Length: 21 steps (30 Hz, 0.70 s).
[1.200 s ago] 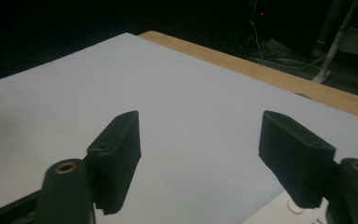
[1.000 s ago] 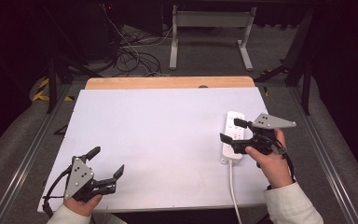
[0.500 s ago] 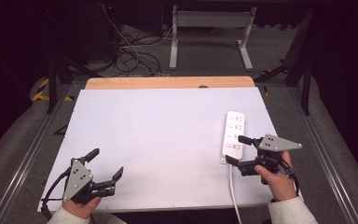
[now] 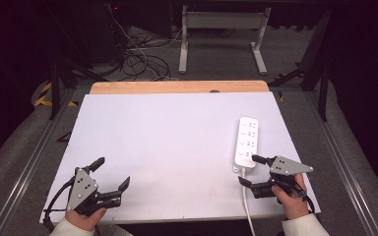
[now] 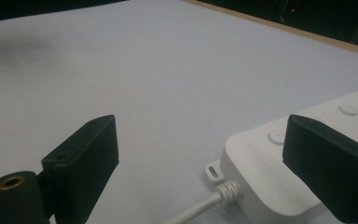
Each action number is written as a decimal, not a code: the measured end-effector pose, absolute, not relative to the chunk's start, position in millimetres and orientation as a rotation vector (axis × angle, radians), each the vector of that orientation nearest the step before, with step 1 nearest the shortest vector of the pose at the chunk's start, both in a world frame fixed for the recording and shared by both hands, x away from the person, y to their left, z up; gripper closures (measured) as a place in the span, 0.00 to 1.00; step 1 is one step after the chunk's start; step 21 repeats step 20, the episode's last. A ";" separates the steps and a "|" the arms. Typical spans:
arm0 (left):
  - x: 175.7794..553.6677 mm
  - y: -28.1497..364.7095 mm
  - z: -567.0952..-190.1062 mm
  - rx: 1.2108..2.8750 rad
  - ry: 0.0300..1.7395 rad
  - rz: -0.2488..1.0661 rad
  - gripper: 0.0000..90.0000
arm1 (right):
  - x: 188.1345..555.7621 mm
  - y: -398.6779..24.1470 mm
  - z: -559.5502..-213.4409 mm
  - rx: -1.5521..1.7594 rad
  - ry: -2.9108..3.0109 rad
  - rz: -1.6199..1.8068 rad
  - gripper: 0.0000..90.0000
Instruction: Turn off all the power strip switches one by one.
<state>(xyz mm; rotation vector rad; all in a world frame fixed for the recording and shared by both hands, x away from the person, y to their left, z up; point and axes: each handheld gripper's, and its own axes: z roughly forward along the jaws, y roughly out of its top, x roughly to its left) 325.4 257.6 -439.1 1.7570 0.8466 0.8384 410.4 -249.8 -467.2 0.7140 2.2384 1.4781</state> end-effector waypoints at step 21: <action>330.6 263.0 -447.4 1.761 0.883 0.786 0.08 | 409.8 -253.4 -478.2 0.727 2.212 1.408 0.11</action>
